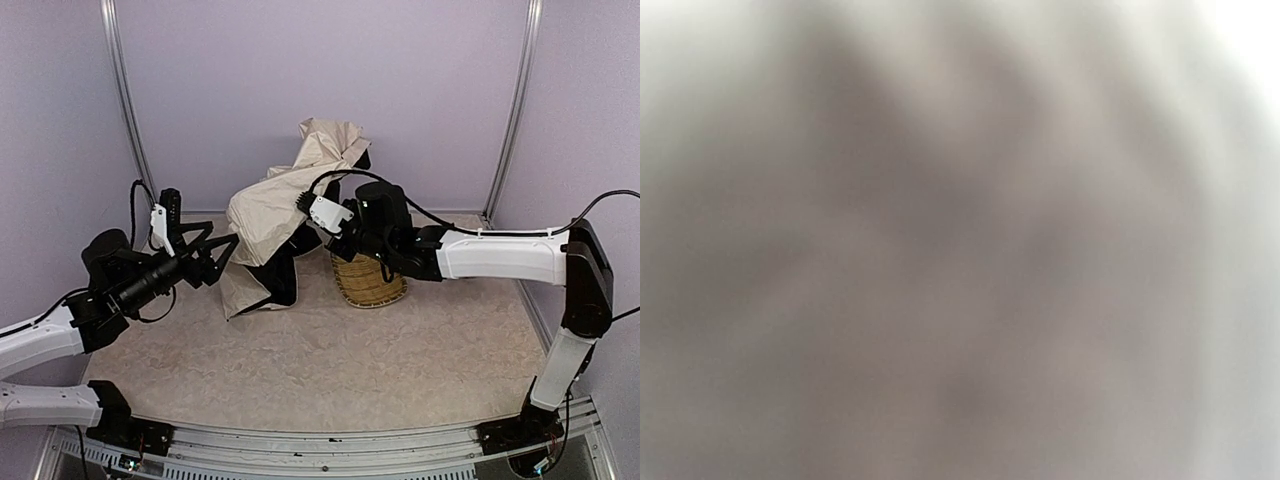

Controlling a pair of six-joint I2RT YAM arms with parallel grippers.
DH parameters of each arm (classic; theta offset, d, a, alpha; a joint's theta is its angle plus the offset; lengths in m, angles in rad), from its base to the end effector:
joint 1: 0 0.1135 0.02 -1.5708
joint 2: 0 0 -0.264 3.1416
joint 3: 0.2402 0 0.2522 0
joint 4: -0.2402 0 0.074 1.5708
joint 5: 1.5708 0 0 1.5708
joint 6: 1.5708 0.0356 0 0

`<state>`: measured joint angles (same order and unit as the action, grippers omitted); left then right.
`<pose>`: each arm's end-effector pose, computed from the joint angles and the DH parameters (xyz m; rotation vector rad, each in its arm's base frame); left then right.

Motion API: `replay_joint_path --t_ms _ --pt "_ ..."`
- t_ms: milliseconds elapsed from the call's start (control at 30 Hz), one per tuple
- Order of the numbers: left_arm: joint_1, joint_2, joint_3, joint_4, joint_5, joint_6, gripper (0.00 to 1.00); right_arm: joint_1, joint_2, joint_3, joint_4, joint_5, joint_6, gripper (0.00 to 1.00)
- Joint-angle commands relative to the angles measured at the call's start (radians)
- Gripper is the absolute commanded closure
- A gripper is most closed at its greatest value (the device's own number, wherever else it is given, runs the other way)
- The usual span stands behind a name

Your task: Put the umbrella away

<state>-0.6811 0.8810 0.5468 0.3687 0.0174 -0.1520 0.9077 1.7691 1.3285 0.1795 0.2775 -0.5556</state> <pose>0.1648 -0.1344 0.2973 0.4256 1.5166 -0.6722 0.2685 0.3279 0.2942 -1.0656 1.4775 -0.0054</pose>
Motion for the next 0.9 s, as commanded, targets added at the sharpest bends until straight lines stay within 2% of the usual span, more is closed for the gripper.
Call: replay_joint_path --t_ms 0,100,233,300,433,533,667,767,867 --pt "0.033 -0.024 0.018 0.164 0.173 -0.080 0.14 0.003 -0.041 0.031 0.050 0.055 0.081 1.00" --pt "0.061 0.070 0.013 0.242 0.131 -0.225 0.07 0.012 -0.041 0.021 0.056 0.036 0.118 1.00" --pt "0.108 0.239 0.051 0.281 0.192 -0.314 0.02 0.059 -0.070 -0.064 0.140 -0.077 0.041 1.00" --pt "0.112 0.280 0.061 0.329 0.230 -0.316 0.02 0.079 -0.084 -0.094 0.162 -0.094 -0.003 1.00" --pt "0.110 0.347 0.057 0.392 0.315 -0.250 0.01 0.088 -0.104 -0.160 0.243 -0.013 -0.074 1.00" --pt "0.124 0.424 0.047 0.447 0.385 -0.256 0.01 0.106 -0.150 -0.227 0.289 -0.085 -0.131 1.00" --pt "0.118 0.515 0.047 0.579 0.564 -0.302 0.01 0.111 -0.217 -0.250 0.201 -0.292 -0.139 1.00" --pt "0.101 0.495 0.048 0.588 0.567 -0.274 0.01 0.084 -0.216 -0.178 0.084 -0.289 -0.072 1.00" --pt "0.074 0.430 0.027 0.549 0.522 -0.169 0.01 0.044 -0.214 -0.150 0.027 -0.271 -0.028 1.00"
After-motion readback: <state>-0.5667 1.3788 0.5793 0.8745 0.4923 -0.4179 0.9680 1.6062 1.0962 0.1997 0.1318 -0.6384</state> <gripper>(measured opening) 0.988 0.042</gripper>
